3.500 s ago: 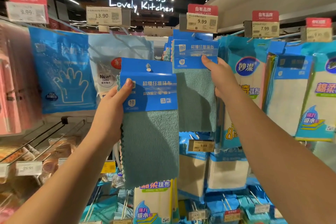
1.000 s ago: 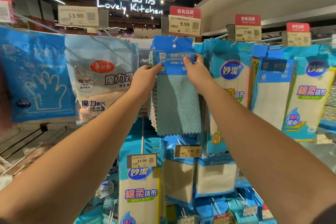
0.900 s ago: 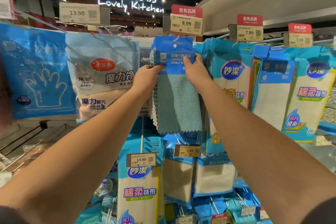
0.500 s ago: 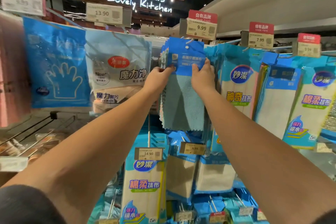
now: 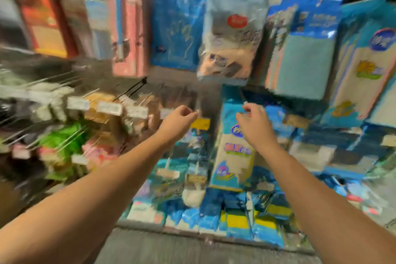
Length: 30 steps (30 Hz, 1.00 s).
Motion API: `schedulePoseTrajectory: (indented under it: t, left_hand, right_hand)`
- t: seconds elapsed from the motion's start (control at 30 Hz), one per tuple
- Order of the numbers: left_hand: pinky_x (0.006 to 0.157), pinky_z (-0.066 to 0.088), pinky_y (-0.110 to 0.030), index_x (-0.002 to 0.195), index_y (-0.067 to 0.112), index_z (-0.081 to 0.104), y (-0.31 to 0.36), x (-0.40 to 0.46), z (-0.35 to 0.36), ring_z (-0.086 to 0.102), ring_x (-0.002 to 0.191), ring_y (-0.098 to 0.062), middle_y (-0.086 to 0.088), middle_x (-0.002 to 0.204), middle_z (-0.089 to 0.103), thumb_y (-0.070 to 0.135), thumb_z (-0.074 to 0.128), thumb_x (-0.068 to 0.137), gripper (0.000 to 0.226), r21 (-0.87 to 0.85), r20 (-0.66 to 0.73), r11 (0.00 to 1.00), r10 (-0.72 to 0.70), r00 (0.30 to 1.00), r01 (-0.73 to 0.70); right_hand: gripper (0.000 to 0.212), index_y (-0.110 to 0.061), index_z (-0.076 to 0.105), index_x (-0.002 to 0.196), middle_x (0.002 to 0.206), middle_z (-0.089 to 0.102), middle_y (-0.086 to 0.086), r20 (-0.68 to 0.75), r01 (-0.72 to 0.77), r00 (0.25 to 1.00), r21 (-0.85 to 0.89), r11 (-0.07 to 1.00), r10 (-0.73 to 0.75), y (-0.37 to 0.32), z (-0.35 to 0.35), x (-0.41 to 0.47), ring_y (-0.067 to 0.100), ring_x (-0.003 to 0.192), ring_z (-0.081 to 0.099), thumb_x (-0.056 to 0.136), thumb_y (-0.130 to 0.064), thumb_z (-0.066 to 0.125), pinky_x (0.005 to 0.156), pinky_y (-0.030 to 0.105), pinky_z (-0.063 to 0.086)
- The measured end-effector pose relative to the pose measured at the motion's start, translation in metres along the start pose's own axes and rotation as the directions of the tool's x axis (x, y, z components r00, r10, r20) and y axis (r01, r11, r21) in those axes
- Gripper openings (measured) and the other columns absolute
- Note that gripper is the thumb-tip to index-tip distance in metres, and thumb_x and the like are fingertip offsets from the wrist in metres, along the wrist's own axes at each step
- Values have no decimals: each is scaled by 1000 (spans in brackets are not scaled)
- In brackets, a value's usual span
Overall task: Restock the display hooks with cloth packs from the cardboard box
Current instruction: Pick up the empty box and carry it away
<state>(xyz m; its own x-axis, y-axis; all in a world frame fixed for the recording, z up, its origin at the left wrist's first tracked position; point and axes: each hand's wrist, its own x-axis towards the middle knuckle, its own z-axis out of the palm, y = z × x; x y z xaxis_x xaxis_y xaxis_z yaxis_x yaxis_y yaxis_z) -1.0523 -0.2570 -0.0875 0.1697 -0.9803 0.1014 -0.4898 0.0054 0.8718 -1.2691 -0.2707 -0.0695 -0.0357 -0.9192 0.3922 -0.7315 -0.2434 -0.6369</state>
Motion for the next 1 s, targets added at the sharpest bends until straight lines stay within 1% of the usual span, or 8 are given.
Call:
schedulePoseTrajectory:
  t: [0.13, 0.23, 0.37, 0.5, 0.6, 0.7, 0.83, 1.0]
  left_hand:
    - [70, 44, -31, 100, 16, 64, -108, -85, -73, 61, 85, -22, -4, 90, 66, 37, 59, 97, 21, 155, -3, 977, -150, 989, 148]
    - [71, 36, -28, 101, 11, 66, -182, -153, -123, 63, 94, -21, -5, 95, 67, 27, 60, 96, 18, 218, -36, 945, -241, 970, 243]
    - [75, 43, -33, 101, 14, 65, -265, -245, -184, 63, 95, -24, -2, 98, 65, 33, 58, 97, 21, 345, -88, 863, -362, 928, 370]
    - [81, 50, -37, 103, 19, 61, -326, -327, -237, 60, 96, -22, 1, 105, 60, 37, 51, 100, 21, 459, -108, 736, -510, 853, 498]
    - [82, 53, -40, 98, 22, 58, -369, -372, -272, 60, 92, -21, 1, 103, 60, 38, 50, 101, 18, 454, -155, 657, -607, 780, 602]
    - [78, 52, -38, 98, 20, 60, -409, -401, -308, 60, 89, -20, 0, 101, 62, 36, 49, 102, 20, 357, -248, 573, -703, 667, 737]
    - [67, 40, -31, 89, 20, 56, -454, -411, -364, 56, 79, -17, -3, 95, 64, 31, 50, 101, 18, 197, -391, 495, -752, 531, 846]
    - [71, 37, -30, 100, 14, 64, -505, -383, -467, 55, 84, -21, -2, 94, 63, 26, 51, 98, 17, 25, -561, 460, -729, 393, 888]
  right_hand:
    - [32, -3, 59, 124, 124, 56, 16, 306, -39, 951, -23, 999, 44, -34, 97, -95, 29, 118, 53, 95, -19, 61, 101, 32, 36]
    - [33, -4, 61, 124, 126, 57, 14, 499, 15, 866, -55, 998, 14, -61, 168, -168, 28, 121, 53, 95, -19, 60, 101, 29, 34]
    - [36, -11, 61, 126, 130, 56, 13, 730, 208, 681, -115, 971, -59, -95, 252, -259, 31, 124, 50, 93, -27, 60, 104, 37, 39]
    - [39, -16, 56, 133, 135, 52, 5, 880, 346, 467, -90, 934, -89, -136, 309, -330, 26, 128, 48, 97, -34, 54, 105, 38, 40]
    - [40, -16, 54, 135, 136, 51, 4, 942, 382, 323, -47, 923, -86, -162, 342, -367, 23, 126, 49, 99, -35, 51, 105, 38, 41]
    - [41, -19, 52, 137, 139, 50, 2, 973, 398, 221, -25, 917, -69, -185, 377, -389, 21, 130, 47, 100, -36, 50, 107, 39, 40]
    - [45, -16, 48, 142, 146, 45, 4, 986, 399, 159, -10, 917, -59, -227, 436, -392, 21, 130, 47, 101, -35, 49, 105, 33, 39]
    - [54, -13, 42, 145, 146, 47, 5, 982, 231, 184, -10, 973, -33, -301, 542, -377, 21, 120, 56, 100, -42, 50, 94, 33, 45]
